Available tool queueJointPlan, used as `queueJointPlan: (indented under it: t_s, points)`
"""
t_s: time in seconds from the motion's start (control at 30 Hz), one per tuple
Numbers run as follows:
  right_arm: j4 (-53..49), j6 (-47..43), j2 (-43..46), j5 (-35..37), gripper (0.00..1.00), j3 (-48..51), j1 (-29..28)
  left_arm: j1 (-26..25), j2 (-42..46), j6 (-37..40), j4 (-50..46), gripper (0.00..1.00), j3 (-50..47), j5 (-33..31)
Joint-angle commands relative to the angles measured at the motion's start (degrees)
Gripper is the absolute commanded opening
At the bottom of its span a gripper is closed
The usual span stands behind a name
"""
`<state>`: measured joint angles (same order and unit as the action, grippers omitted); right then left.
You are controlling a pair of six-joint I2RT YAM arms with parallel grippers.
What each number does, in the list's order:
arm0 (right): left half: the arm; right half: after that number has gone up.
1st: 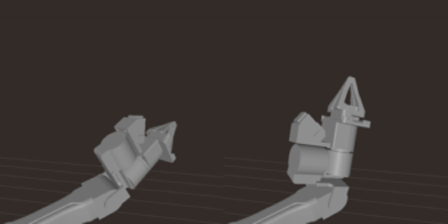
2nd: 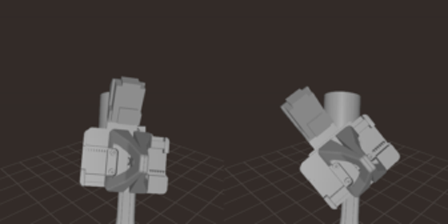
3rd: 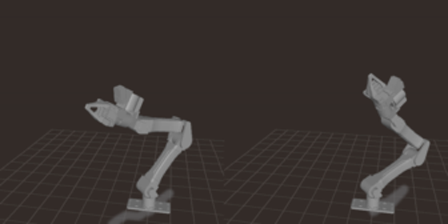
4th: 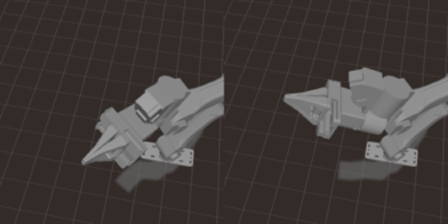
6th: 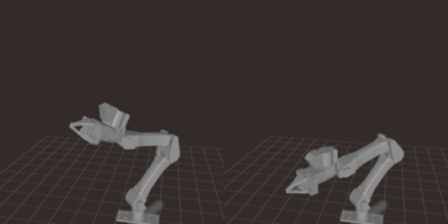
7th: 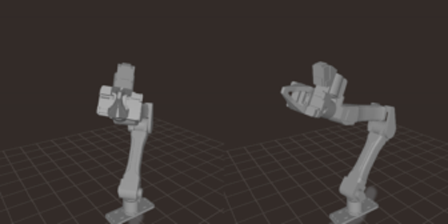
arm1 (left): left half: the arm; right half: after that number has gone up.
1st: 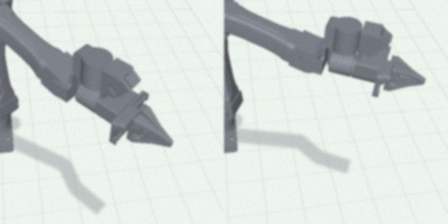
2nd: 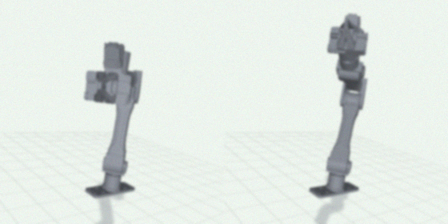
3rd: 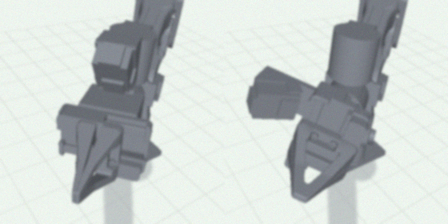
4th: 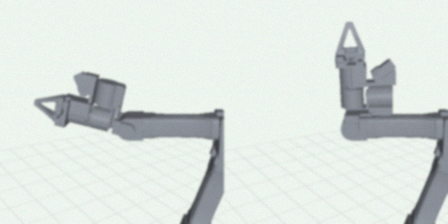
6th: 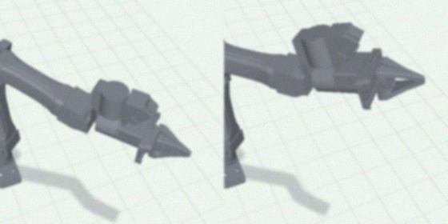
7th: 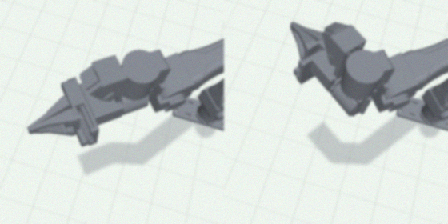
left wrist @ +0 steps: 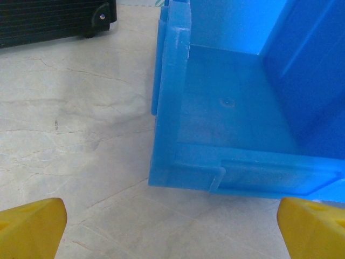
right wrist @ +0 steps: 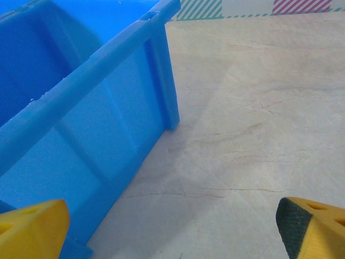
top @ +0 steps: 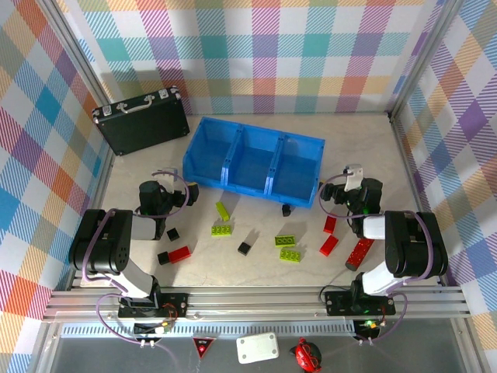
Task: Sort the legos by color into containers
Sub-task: Rotate the container at the top-center of the table.
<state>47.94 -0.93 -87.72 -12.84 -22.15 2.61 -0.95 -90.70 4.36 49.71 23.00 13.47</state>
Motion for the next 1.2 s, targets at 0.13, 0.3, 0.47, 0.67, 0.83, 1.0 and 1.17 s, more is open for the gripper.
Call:
queueJointPlan:
  t_s: [0.13, 0.3, 0.47, 0.67, 0.83, 1.0, 1.17]
  points:
    - [-2.3, -0.5, 3.1, -0.8, 0.99, -1.0, -0.4, 0.7, 1.5, 1.0, 0.7, 1.00, -0.6, 1.4]
    - [-10.0, -0.6, 8.5, -0.1, 0.99, -2.1, -0.5, 0.7, 3.4, -0.4, 4.1, 1.00, -3.1, -2.0]
    - [-23.8, 0.6, 13.7, 1.4, 0.99, -5.2, -0.5, 0.6, 8.5, -0.3, -4.4, 1.00, -0.8, -1.0]
    - [-38.5, 7.8, 20.6, -0.6, 0.98, -9.1, -0.6, -0.1, 13.3, -1.5, -14.0, 1.00, 1.7, -4.6]
    - [-52.9, 14.9, 24.8, -4.9, 0.88, -14.0, -1.2, -1.0, 17.8, -5.3, -26.9, 1.00, 5.8, -10.9]
    - [-66.7, 20.7, 27.7, -5.7, 0.81, -17.8, -4.8, -1.5, 21.4, -9.8, -38.3, 1.00, 10.8, -10.9]
    - [-75.9, 25.0, 28.9, -7.0, 0.77, -20.1, -11.6, -1.6, 22.2, -13.4, -51.6, 1.00, 17.4, -7.2]
